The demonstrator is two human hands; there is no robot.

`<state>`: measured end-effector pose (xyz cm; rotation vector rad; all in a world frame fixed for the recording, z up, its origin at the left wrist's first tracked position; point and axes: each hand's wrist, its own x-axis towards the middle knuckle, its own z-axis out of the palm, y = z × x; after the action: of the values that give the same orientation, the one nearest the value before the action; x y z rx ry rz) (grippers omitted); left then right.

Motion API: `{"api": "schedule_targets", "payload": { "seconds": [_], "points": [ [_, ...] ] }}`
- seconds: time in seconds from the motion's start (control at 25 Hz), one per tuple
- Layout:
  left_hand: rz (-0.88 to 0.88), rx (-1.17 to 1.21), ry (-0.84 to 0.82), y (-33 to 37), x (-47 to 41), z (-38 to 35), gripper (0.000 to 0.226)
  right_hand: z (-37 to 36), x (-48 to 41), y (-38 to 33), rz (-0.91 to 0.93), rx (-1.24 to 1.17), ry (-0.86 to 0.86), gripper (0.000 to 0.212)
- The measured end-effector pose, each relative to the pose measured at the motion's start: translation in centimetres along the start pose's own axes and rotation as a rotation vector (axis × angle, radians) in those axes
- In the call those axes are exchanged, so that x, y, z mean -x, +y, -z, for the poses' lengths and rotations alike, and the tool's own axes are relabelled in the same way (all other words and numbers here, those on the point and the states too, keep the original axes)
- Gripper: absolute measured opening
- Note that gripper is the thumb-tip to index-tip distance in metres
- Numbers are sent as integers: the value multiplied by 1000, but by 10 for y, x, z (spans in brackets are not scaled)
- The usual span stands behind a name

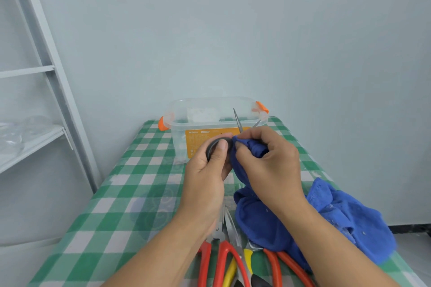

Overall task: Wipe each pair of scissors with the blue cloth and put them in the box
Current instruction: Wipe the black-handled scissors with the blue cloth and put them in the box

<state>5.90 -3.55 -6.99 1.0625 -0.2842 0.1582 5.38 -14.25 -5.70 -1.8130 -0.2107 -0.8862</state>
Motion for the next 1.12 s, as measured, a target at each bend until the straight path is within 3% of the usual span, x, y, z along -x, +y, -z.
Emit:
{"api": "schedule_targets", "payload": {
  "seconds": [0.08,0.36,0.56,0.64,0.72,1.0,1.12],
  "points": [
    [6,20,21,3,-3,2,21,3,3,-1,19,-54,-29,30],
    [93,203,141,19,-12,10,18,25,-7,16,-114,-93,168,25],
    [127,295,99,22,-12,11,18,24,-10,23,-194,-2,-41,9],
    [131,330,83,22,-12,12,18,23,-10,25,-218,-7,-199,20],
    [109,321,84,19,-13,13,16,22,-11,23,-193,-45,-234,30],
    [-143,-435,211,12,-13,20,25,21,-9,20,-120,-201,-138,21],
    [-280,-557,182,12,-12,17,18,18,-7,21,-75,-188,-136,15]
  ]
}}
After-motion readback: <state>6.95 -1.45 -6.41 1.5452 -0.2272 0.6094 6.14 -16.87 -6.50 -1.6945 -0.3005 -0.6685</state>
